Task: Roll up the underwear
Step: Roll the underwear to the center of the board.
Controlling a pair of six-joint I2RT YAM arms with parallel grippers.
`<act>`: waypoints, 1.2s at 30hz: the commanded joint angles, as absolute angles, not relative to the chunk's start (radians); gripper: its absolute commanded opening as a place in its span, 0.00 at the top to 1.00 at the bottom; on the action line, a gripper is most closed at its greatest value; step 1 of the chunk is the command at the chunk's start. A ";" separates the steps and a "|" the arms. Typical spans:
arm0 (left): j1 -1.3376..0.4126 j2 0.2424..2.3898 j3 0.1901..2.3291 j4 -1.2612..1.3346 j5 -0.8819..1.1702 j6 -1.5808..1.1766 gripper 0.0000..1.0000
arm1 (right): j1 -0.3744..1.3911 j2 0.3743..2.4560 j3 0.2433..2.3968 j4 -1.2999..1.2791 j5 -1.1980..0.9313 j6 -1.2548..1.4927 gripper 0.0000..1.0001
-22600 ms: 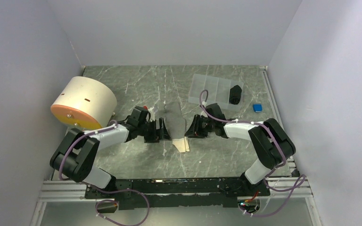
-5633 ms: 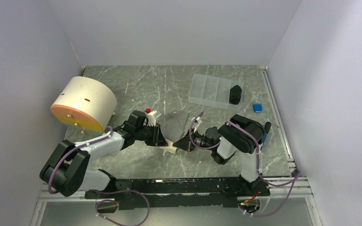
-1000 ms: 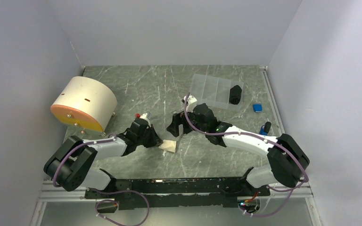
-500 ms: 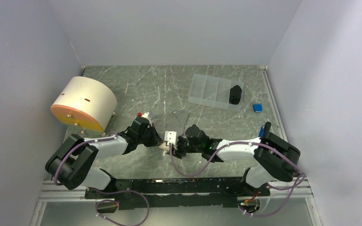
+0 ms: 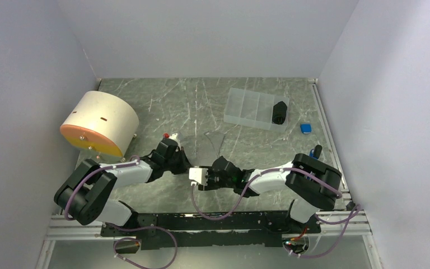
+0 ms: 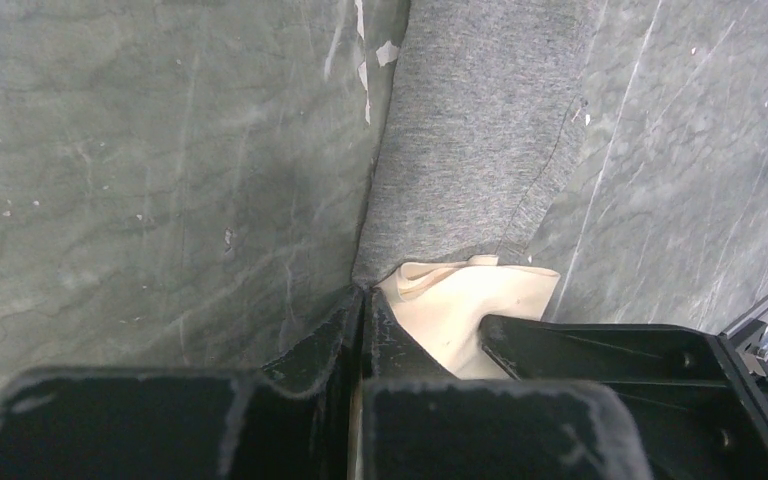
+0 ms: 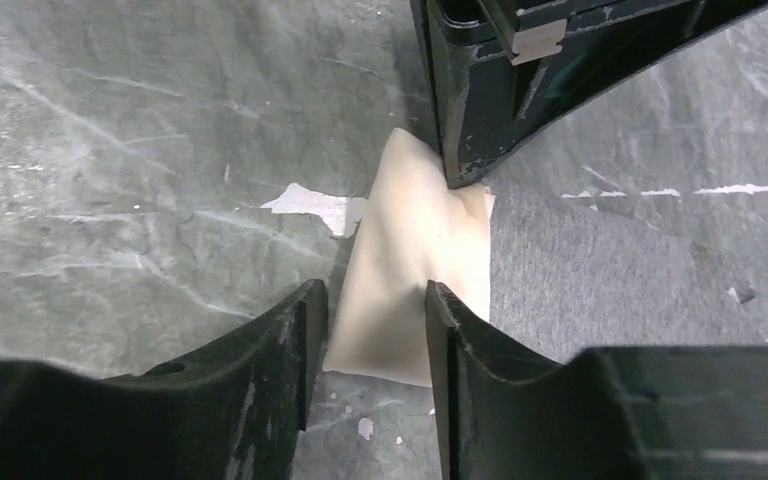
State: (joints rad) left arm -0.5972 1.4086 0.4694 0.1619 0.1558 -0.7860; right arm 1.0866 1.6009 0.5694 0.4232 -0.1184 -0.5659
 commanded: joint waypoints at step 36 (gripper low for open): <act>-0.531 1.327 0.221 0.312 0.242 -1.051 0.49 | 1.095 1.658 0.461 0.775 -0.145 -0.108 1.00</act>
